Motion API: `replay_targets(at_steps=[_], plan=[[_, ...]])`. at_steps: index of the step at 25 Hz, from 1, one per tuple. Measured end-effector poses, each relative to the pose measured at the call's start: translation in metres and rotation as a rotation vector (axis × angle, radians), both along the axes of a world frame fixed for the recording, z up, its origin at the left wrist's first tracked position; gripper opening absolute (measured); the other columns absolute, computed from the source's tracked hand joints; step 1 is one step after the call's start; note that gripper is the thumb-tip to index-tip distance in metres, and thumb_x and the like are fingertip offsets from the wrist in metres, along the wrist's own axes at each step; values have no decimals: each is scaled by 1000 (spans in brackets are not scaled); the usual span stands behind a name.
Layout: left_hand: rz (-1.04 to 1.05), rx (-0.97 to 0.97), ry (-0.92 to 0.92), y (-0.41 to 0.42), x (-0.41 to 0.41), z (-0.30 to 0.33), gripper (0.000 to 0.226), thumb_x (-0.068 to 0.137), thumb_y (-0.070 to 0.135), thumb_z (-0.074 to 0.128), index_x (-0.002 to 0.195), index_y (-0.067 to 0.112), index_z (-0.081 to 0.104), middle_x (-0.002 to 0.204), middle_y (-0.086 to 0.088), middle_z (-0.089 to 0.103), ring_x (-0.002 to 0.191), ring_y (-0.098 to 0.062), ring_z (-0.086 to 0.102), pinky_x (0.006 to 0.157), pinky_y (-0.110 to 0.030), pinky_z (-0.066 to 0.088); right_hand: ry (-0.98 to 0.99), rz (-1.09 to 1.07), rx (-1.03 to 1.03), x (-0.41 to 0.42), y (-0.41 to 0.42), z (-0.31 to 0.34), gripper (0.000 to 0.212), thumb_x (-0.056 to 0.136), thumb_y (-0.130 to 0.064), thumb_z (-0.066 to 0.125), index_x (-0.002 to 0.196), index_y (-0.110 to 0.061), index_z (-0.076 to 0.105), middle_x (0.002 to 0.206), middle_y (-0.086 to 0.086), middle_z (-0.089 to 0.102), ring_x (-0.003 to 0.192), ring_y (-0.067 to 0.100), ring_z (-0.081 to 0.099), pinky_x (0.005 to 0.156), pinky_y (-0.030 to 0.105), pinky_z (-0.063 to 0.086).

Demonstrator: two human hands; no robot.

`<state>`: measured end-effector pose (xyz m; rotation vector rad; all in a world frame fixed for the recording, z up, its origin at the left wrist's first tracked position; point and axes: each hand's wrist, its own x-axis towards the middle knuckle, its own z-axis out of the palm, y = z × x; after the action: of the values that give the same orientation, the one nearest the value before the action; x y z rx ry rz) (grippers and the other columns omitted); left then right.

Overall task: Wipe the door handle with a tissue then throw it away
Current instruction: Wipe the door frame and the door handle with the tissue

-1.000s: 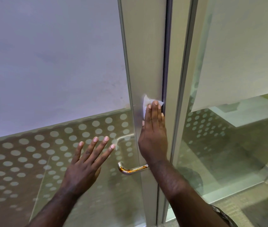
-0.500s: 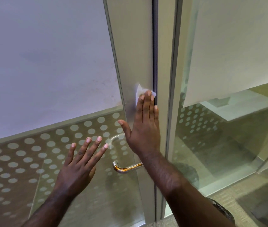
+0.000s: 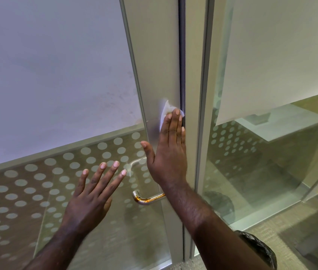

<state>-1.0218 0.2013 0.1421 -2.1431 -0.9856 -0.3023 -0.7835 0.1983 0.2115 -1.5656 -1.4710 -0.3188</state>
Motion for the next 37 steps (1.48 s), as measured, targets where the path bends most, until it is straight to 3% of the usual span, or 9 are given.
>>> replay_targets(at_steps=[3, 7, 9, 12, 16, 20, 27, 33, 37], plan=[[-8, -7, 4, -1, 1, 2, 90, 80, 30, 47, 160, 27, 6, 169, 0, 1, 155, -22, 2, 123, -50, 1, 90, -10, 98, -4, 8, 4, 65, 101, -36, 32, 151, -3, 5, 161, 16, 4, 148, 24, -1, 121, 31, 6], [12, -43, -12, -1, 0, 2, 121, 65, 22, 83, 160, 27, 8, 169, 1, 2, 155, -21, 2, 123, -51, 2, 77, -91, 389, 2, 21, 4, 48, 91, 10, 50, 138, 5, 41, 145, 24, 42, 139, 32, 36, 115, 31, 28], [6, -26, -10, 1, 0, 0, 121, 64, 22, 83, 160, 27, 10, 169, 1, 3, 155, -22, 3, 123, -51, 3, 26, -79, 462, 9, 24, 2, 48, 86, 19, 48, 131, 4, 51, 138, 23, 52, 131, 33, 46, 110, 32, 37], [-21, 11, -3, 2, 1, -3, 108, 71, 25, 69, 160, 27, 9, 169, 0, 3, 155, -23, 4, 123, -51, 2, -83, 60, 506, 17, 21, -2, 40, 91, 15, 44, 126, 2, 58, 133, 20, 58, 127, 28, 52, 103, 34, 46], [-8, -6, -27, 4, 1, -4, 120, 64, 23, 84, 160, 27, 12, 169, 1, 5, 155, -23, 6, 123, -52, 3, -221, 272, 446, 10, -1, -21, 43, 89, 14, 52, 129, -2, 55, 136, 14, 54, 129, 21, 50, 98, 31, 50], [-25, 19, -18, 5, 0, -6, 117, 67, 25, 81, 160, 26, 11, 169, 0, 4, 155, -24, 7, 123, -52, 4, -222, 394, 392, 3, -37, -56, 38, 97, 6, 40, 131, -4, 53, 137, 13, 54, 130, 21, 49, 100, 34, 49], [3, -13, -52, 1, 4, -5, 126, 59, 24, 85, 160, 28, 11, 169, 2, 4, 155, -21, 5, 123, -50, 1, 103, 128, 273, 62, -67, -111, 41, 84, 18, 49, 117, 1, 66, 126, 8, 61, 120, 14, 57, 106, 24, 41], [17, -29, -60, 2, 3, -8, 128, 58, 26, 88, 160, 29, 11, 170, 1, 4, 155, -23, 5, 123, -51, -1, -7, 299, -2, 77, -60, -116, 53, 72, 26, 57, 114, -4, 68, 122, 6, 66, 111, 17, 64, 95, 31, 50], [13, -9, -62, 2, 3, -8, 126, 59, 27, 87, 160, 29, 12, 170, 1, 4, 155, -23, 6, 123, -51, 0, -44, 339, -113, 75, -64, -111, 52, 77, 17, 58, 122, -9, 65, 126, 5, 65, 113, 18, 63, 91, 32, 53]])
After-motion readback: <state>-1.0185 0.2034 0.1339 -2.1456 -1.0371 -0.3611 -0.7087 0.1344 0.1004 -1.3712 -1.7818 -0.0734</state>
